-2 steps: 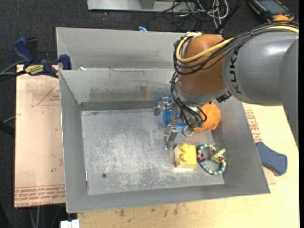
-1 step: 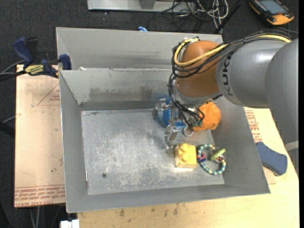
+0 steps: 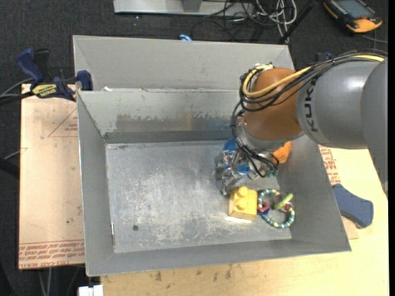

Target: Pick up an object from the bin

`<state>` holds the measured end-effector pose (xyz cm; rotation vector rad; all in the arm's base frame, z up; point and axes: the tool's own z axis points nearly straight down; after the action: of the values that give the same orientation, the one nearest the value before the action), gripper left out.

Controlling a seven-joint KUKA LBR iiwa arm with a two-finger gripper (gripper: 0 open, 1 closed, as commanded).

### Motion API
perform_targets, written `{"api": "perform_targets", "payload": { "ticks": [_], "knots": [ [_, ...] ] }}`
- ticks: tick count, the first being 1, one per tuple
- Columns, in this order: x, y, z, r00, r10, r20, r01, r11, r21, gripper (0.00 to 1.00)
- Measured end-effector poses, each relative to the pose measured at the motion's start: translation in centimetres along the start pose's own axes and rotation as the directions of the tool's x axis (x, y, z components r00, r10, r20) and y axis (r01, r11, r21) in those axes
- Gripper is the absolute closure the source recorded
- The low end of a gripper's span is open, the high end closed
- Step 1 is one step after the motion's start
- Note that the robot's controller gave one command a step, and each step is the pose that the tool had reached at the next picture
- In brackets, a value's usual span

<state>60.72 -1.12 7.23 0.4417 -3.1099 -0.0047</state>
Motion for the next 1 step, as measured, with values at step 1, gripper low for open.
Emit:
{"api": "perform_targets", "payload": {
  "ticks": [1],
  "knots": [
    [-0.13, 0.04, 0.05, 1.000, 0.000, 0.008, 0.000, 1.000, 0.001, 0.00]
  ]
}}
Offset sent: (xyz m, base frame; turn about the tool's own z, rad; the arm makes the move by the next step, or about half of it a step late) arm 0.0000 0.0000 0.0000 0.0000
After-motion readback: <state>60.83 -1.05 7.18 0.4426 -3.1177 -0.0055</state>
